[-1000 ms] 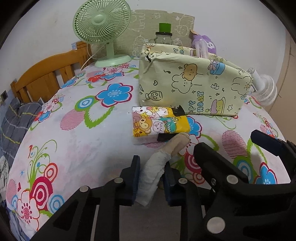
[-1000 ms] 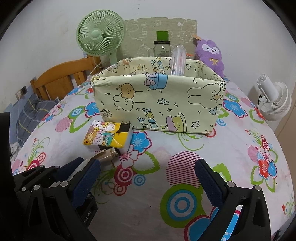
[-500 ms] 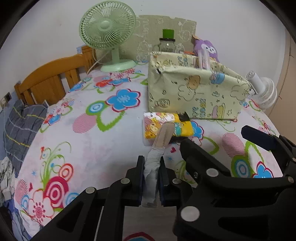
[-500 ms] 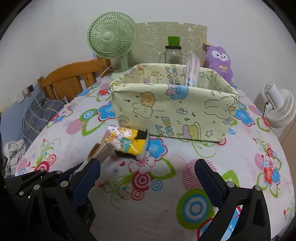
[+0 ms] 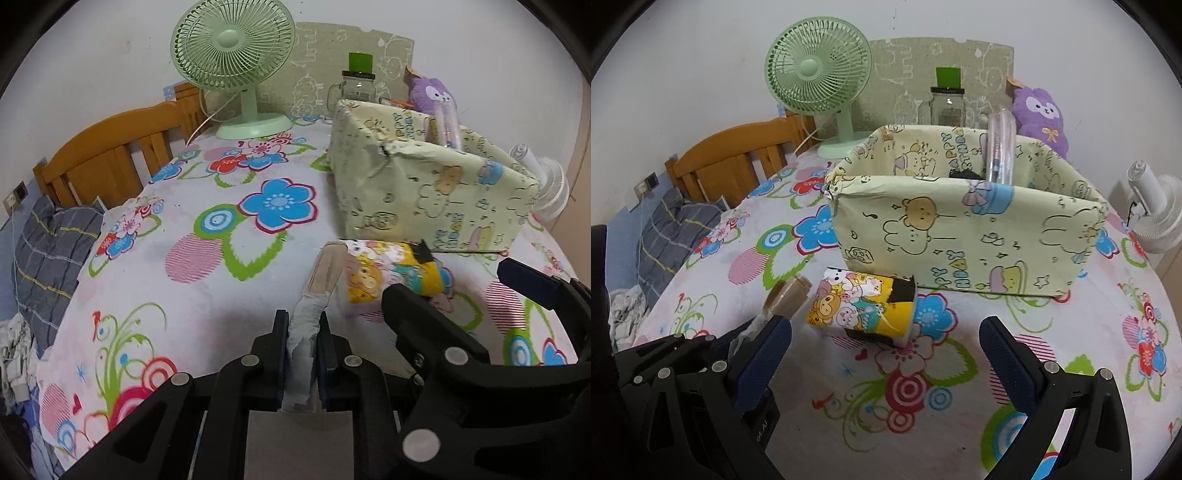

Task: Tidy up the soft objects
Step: 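Grasp the white cloth roll with the left tool while the right tool approaches the yellow snack pack, then close the right tool on the yellow snack pack and lift it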

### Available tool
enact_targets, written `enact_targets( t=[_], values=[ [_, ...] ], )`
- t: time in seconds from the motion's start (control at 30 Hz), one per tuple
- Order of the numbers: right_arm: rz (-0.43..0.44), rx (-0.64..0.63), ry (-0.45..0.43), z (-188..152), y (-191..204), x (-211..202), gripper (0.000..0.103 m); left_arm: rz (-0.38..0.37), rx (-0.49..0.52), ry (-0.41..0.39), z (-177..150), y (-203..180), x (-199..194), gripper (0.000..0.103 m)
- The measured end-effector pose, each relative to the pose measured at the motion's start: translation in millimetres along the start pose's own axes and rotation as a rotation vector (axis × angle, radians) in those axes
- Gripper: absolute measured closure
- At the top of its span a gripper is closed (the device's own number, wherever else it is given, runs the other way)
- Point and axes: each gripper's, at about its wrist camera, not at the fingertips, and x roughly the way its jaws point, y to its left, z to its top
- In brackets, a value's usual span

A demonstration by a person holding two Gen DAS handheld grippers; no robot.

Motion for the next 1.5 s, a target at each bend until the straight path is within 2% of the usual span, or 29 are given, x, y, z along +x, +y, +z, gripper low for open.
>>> enact_targets(
  t=[0.27, 0.67, 0.77, 0.83, 0.93, 1.03, 1.4, 1.47, 1.5],
  values=[
    [-0.005, 0.026, 0.035, 7, 7, 19, 0.001, -0.006, 0.02, 0.032, 8, 8, 15, 0.092],
    [0.026, 0.04, 0.084, 12, 10, 40, 0.019, -0.024, 0.048, 0.049, 13, 6, 24, 0.092],
    [0.03, 0.042, 0.094, 11, 11, 40, 0.029, -0.023, 0.049, 0.049, 13, 6, 25, 0.092],
    [0.033, 0.037, 0.095, 11, 11, 39, 0.042, -0.022, 0.053, 0.049, 12, 4, 24, 0.092],
    [0.038, 0.026, 0.098, 10, 10, 36, 0.051, -0.019, 0.06, 0.048, 11, 1, 22, 0.092],
    [0.057, 0.024, 0.101, 8, 8, 33, 0.057, -0.022, 0.057, 0.048, 9, -1, 20, 0.092],
    [0.074, 0.016, 0.091, 0, 4, 21, 0.059, -0.018, 0.052, 0.036, 2, -7, 11, 0.092],
    [0.083, 0.017, 0.082, 1, 4, 19, 0.055, -0.02, 0.047, 0.025, 2, -5, 7, 0.092],
    [0.089, 0.014, 0.075, 1, 4, 17, 0.047, -0.021, 0.046, 0.022, 2, -5, 6, 0.092]
  ],
)
